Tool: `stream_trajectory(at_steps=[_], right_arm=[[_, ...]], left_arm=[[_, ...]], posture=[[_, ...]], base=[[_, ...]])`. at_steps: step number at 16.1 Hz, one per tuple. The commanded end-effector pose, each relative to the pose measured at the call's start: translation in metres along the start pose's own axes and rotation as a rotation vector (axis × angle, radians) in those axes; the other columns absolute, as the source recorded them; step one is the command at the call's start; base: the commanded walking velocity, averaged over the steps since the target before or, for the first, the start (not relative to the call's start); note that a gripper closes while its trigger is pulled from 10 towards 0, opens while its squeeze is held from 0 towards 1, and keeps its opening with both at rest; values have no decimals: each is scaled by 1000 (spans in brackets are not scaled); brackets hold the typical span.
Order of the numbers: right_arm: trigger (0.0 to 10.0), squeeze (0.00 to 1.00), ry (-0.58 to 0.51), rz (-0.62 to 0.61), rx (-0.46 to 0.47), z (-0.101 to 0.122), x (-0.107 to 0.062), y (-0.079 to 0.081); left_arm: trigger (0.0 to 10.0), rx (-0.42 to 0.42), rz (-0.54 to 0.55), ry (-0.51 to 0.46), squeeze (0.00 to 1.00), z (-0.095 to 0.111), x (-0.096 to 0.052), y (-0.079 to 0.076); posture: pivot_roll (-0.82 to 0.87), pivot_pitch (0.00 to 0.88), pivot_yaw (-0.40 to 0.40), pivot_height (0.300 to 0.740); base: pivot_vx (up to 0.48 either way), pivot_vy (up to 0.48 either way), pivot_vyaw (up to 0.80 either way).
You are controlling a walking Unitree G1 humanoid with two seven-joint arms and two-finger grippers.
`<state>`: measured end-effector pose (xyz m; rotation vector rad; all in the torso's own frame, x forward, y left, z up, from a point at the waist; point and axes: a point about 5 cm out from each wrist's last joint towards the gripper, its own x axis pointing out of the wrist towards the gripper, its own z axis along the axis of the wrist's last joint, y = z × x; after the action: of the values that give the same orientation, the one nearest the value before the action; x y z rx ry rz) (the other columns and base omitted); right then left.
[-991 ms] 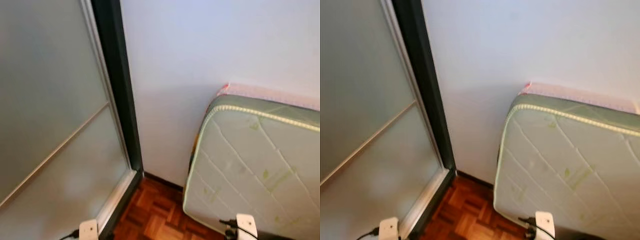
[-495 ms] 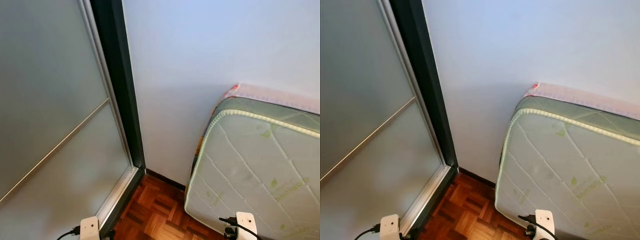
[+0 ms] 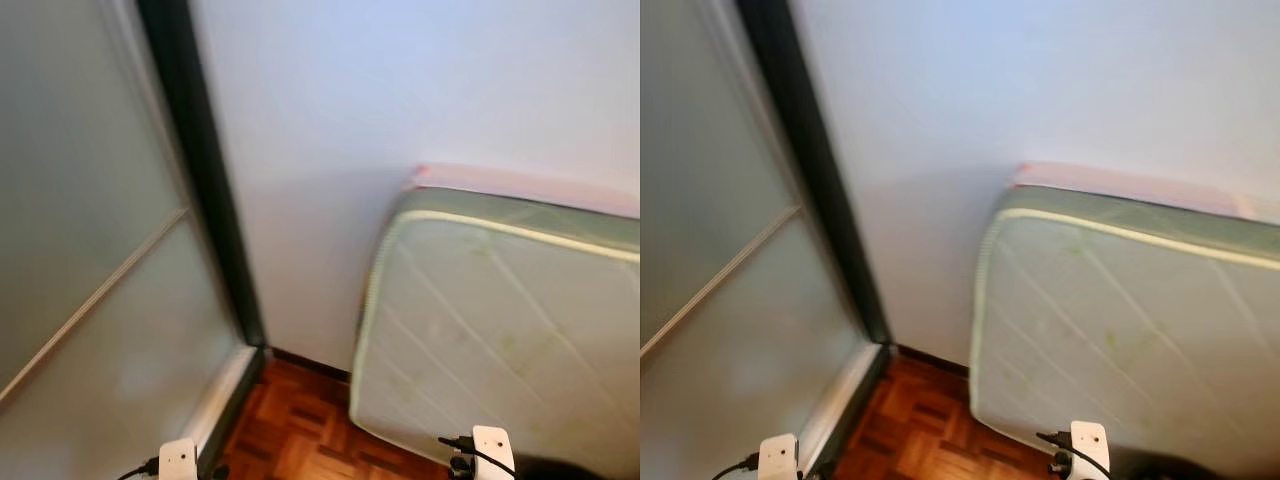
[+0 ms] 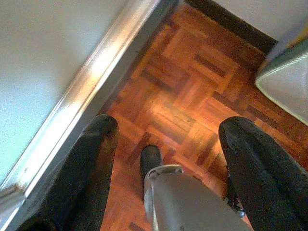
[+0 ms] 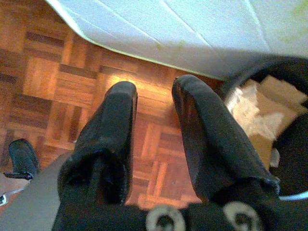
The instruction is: Clean up the room
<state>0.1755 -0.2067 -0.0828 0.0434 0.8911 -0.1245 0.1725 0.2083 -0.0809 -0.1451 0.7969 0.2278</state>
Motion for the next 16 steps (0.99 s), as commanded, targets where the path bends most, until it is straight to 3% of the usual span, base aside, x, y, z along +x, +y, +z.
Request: stream_trajectory(at_steps=[1,11,13,16], right_arm=[[10000,0,-27,100,103,51,10,-3],[10000,0,-24,97,106,52,11,-2],[10000,0,-22,99,102,51,11,-2],[10000,0,-17,100,97,50,10,-2]], left_arm=[[10000,120,-56,113,0,15,10,-13],[10000,126,-55,110,0,17,11,-12],[10000,175,-51,104,0,18,11,-11],[10000,149,-46,110,0,16,10,-11]], posture=[[-93,0,-29,740],[-106,0,-16,740],[-106,0,-15,740],[-105,0,-12,740]], base=[[0,0,-800],[0,0,-800],[0,0,-800],[0,-140,-800]])
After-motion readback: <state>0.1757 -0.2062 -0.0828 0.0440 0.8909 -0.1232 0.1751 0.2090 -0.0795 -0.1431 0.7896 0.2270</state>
